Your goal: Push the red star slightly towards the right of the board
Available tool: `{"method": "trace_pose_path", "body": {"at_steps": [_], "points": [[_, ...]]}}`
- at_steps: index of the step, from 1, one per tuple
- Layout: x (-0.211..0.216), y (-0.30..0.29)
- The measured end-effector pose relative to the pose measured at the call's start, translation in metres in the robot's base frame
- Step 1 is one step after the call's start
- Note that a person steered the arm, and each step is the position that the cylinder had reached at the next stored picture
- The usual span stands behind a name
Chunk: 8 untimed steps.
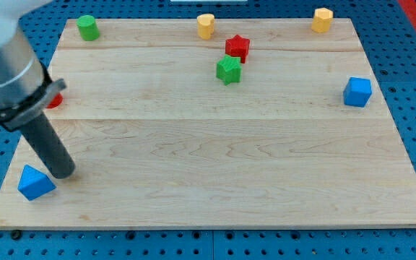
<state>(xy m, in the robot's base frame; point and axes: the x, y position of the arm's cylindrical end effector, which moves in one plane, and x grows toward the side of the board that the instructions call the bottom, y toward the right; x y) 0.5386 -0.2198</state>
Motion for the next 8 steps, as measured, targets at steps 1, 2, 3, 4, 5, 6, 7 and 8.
{"method": "trace_pose_path", "body": {"at_steps": [1,2,3,4,5,6,7,8], "points": [[0.001,-0.024],[0.006,-0.022],[-0.001,-0.014],[-0.035,-0.008],[-0.085,0.024],[-0.133,0.066],[-0.181,0.115],[-0.224,0.164]]}}
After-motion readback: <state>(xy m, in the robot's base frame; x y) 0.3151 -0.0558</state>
